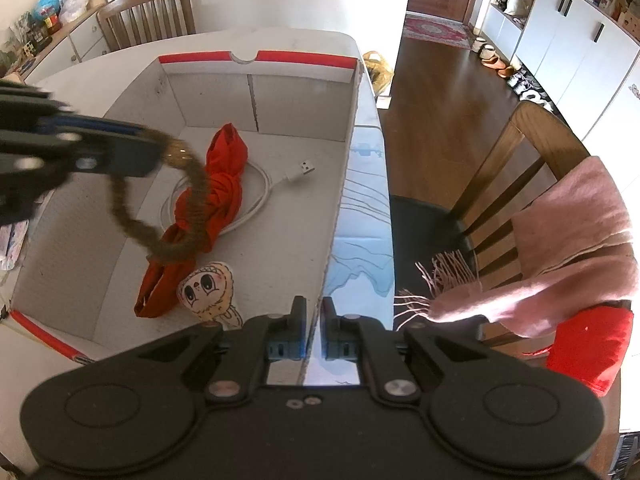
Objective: Organize objects
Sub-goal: 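Carry the brown bracelet into the box and open the left gripper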
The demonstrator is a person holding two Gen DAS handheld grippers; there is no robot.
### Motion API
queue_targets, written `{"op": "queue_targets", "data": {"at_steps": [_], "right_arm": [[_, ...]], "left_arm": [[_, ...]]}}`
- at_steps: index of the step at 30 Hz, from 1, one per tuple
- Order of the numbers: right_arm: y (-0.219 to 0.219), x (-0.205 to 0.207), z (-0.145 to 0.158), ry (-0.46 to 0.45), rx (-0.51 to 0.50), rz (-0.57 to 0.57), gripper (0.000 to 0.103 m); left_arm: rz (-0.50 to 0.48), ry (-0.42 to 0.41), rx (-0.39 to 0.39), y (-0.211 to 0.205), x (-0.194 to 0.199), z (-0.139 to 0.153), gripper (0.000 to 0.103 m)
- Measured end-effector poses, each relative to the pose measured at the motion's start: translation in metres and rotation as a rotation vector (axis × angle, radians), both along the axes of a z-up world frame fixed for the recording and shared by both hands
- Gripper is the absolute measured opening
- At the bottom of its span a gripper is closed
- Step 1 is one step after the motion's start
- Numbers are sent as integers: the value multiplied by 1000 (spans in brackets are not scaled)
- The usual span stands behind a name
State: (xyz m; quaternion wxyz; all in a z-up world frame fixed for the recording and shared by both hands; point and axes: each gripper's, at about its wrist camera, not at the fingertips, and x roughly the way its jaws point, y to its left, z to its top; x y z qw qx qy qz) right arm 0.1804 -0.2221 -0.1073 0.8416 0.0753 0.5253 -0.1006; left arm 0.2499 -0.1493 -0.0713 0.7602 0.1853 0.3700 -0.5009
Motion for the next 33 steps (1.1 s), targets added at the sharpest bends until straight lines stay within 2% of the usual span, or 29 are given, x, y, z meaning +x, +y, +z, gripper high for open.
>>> {"op": "queue_targets", "data": {"at_steps": [7, 15, 25, 33], "right_arm": [[-3, -1, -1, -1, 14, 1, 6], [-5, 1, -1, 2, 29, -8, 6], [-5, 1, -1, 4, 36, -3, 7], [-5, 0, -1, 3, 36, -2, 7]], "left_arm": [[-54, 8, 35, -33, 6, -26, 6], [-54, 37, 93, -60, 15, -55, 7], [-46, 78, 228, -78, 26, -86, 7], [-36, 69, 335, -82, 29, -102, 7]]}}
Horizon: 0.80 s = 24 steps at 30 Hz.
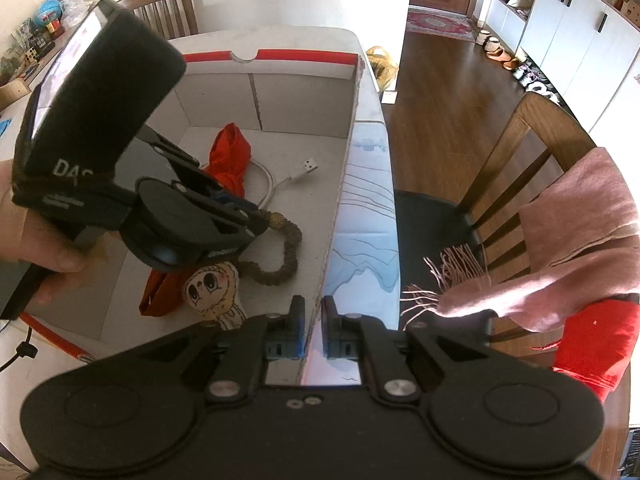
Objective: Organize objects
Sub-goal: 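Carry the brown bracelet into the box and open the left gripper, then return the left tool to the pile and reach for the blue tissue box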
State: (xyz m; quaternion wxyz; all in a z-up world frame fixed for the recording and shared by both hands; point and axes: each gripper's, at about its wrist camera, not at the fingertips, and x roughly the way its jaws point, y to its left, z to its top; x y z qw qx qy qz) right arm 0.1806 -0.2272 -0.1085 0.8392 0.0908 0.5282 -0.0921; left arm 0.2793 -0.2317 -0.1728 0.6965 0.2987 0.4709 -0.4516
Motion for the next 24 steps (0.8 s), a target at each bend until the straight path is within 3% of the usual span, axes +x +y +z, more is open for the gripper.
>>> {"op": "queue_targets", "data": {"at_steps": [9, 14, 18, 21, 23, 24], "right_arm": [[0, 0, 0, 2, 3, 0, 7], [-1, -2, -1, -4, 8, 0, 7], [0, -2, -2, -3, 4, 1, 7], [2, -1, -2, -1, -2, 3, 7], [2, -2, -2, 0, -1, 5, 7], [2, -2, -2, 0, -2, 6, 7]], "left_arm": [[4, -15, 14, 0, -2, 1, 11], [18, -8, -12, 6, -1, 7, 22], [32, -3, -43, 11, -1, 16, 23], [34, 1, -78, 17, -5, 25, 32], [34, -7, -103, 22, -8, 34, 54], [36, -13, -119, 26, -10, 38, 58]]}}
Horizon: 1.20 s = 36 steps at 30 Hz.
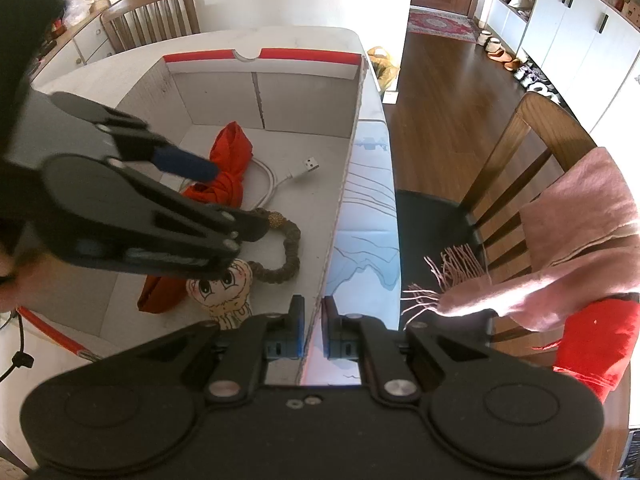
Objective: Organize objects
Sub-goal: 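Return the left tool to the pile and reach for the blue tissue box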
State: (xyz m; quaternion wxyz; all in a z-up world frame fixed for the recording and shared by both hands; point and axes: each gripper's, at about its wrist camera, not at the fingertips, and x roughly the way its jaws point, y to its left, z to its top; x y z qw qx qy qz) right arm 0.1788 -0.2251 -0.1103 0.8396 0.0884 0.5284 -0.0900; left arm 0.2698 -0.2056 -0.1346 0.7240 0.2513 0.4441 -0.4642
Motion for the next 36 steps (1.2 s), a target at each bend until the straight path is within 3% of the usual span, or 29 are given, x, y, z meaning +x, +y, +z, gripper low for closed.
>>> {"op": "queue_targets", "data": {"at_steps": [10, 18, 36], "right_arm": [[4, 2, 2, 7, -15, 9, 7], [6, 2, 2, 13, -33, 13, 7], [8, 5, 0, 32, -44, 3, 7]], "left_arm": [[14, -16, -133, 48, -12, 51, 61], [87, -50, -210, 108, -14, 85, 67], [394, -137, -269, 276, -3, 113, 83]]}}
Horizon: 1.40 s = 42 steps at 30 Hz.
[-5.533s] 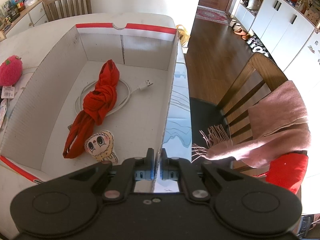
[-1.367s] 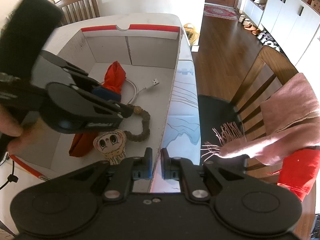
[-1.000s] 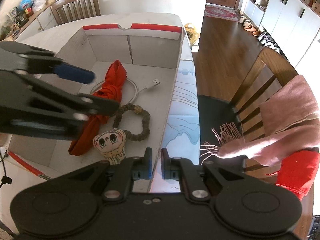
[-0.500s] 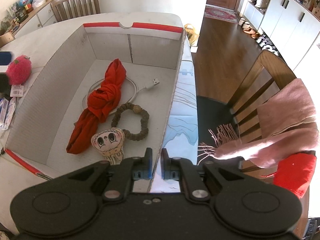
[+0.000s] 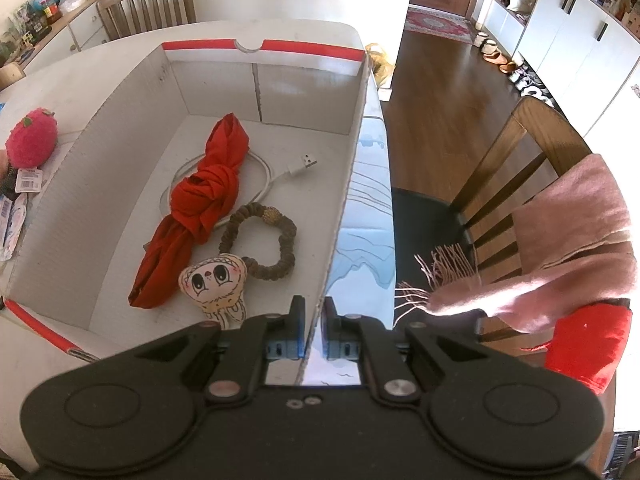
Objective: Organize objects
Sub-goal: 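Return the left tool to the pile and reach for the blue tissue box, then grasp the blue tissue box with the left gripper and lift it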
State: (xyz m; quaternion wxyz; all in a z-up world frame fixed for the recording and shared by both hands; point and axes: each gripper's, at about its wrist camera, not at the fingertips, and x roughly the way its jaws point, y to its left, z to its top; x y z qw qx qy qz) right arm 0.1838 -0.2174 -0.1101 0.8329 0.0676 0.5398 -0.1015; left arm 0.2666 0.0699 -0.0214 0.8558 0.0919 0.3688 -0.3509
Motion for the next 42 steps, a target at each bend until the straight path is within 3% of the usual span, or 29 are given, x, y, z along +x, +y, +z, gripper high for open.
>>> {"op": "queue_targets", "data": {"at_steps": [3, 5, 8, 15, 24, 30, 39, 42], "right_arm": [[1, 1, -1, 5, -5, -1, 7], [2, 2, -2, 10, -7, -3, 6], [3, 2, -4, 18, -11, -4, 6], [5, 3, -8, 39, -19, -5, 6], [6, 4, -9, 51, -25, -13, 6], [6, 6, -10, 59, -27, -13, 6], [5, 7, -12, 64, -29, -14, 6], [5, 7, -12, 66, -29, -13, 6]], "left_arm": [[54, 19, 0, 24, 3, -6, 86], [82, 36, -3, 38, 5, -12, 96], [149, 44, 3, 59, 5, -26, 102], [275, 97, 47, 98, 9, -66, 103], [302, 154, 106, 98, 21, -117, 103], [339, 192, 104, 97, 31, -138, 103], [470, 222, 118, 106, 53, -160, 101], [488, 227, 124, 108, 57, -164, 92]]}}
